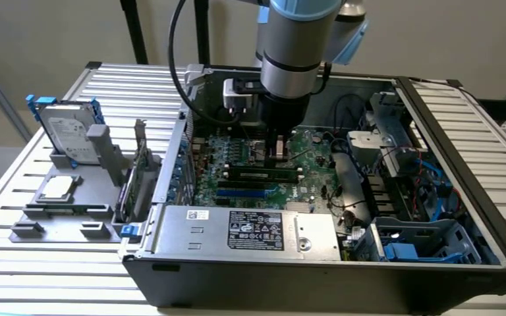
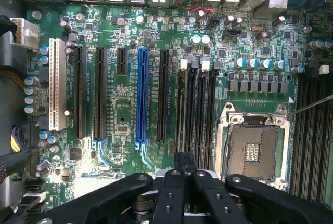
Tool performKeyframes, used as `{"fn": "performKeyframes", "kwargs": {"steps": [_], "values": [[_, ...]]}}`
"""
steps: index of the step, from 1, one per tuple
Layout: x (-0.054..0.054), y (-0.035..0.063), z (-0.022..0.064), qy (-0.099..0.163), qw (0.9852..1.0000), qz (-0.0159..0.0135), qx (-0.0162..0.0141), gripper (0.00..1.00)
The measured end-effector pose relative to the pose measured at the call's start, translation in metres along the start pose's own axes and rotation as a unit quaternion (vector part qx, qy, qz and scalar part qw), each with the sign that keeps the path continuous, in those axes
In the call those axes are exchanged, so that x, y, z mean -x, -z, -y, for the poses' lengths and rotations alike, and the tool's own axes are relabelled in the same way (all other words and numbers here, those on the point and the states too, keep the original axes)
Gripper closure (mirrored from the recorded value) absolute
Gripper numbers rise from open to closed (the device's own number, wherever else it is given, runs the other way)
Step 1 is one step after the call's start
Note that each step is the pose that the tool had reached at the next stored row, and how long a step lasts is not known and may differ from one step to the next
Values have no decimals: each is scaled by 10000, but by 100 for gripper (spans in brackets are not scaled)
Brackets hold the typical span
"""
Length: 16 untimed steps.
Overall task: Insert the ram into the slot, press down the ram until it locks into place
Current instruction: 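Press down the ram until it locks into place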
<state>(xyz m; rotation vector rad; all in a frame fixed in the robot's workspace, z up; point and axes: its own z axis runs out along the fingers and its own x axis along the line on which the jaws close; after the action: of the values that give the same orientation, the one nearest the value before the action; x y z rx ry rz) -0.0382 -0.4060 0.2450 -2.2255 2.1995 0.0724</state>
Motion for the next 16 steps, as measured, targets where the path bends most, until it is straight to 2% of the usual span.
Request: {"fn": "performKeyframes", "kwargs": {"steps": [16], "values": [[50, -87, -13, -40, 10000, -14, -2, 90]]}}
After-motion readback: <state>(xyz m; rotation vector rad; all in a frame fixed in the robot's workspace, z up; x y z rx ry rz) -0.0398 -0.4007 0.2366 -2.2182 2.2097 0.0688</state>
